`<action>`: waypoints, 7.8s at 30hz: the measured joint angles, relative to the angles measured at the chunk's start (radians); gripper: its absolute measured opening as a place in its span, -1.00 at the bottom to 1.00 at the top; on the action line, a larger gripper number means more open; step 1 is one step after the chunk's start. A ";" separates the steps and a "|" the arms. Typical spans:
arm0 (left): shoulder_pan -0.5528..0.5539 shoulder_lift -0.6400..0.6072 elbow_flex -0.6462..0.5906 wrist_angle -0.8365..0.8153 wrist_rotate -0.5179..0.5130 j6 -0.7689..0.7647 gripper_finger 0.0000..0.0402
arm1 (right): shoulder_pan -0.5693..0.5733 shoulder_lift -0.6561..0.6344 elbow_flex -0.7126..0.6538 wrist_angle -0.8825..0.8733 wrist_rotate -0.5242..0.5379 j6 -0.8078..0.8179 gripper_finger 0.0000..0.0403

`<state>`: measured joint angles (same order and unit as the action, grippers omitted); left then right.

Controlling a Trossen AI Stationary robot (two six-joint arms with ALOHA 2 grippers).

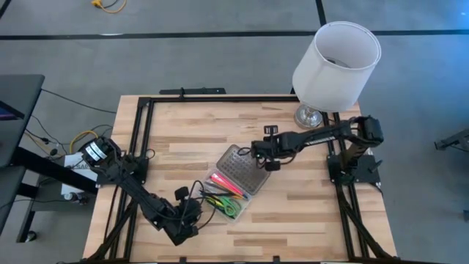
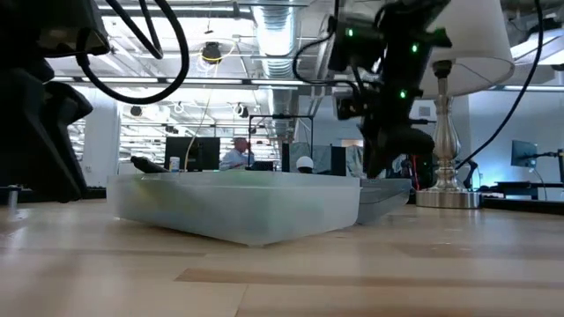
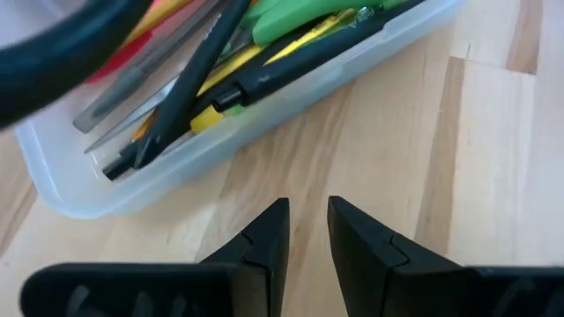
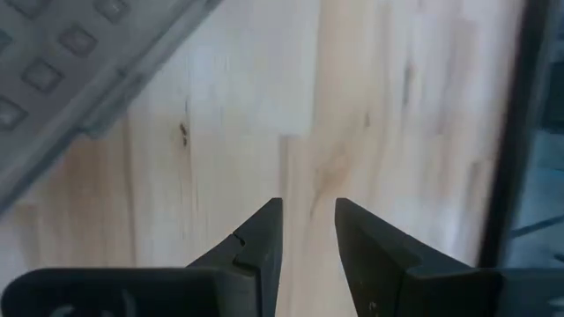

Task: Pick & place school supplies into a supply box
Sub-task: Close the black supply box

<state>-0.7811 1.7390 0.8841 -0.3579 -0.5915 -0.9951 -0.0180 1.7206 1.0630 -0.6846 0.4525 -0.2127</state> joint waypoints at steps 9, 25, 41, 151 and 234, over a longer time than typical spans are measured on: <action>0.009 0.000 0.000 -0.051 -0.038 -0.043 -0.62 | -0.022 -0.001 -0.086 0.098 -0.107 -0.023 -0.49; 0.098 0.047 0.001 -0.058 0.024 -0.020 -0.62 | 0.043 -0.001 -0.089 0.111 -0.258 0.030 -0.67; 0.108 0.060 0.004 -0.135 0.003 -0.006 -0.62 | 0.112 -0.001 -0.089 0.104 -0.296 0.085 -0.67; 0.158 0.062 0.000 -0.227 -0.011 -0.005 -0.62 | 0.115 -0.131 -0.217 0.374 -0.310 -0.068 -0.67; 0.157 0.063 0.000 -0.217 -0.041 0.008 -0.62 | 0.093 -0.128 -0.152 0.090 -0.301 0.082 -0.67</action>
<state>-0.6241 1.8015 0.8845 -0.5751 -0.6328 -0.9873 0.0749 1.5929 0.9114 -0.5944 0.1513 -0.1303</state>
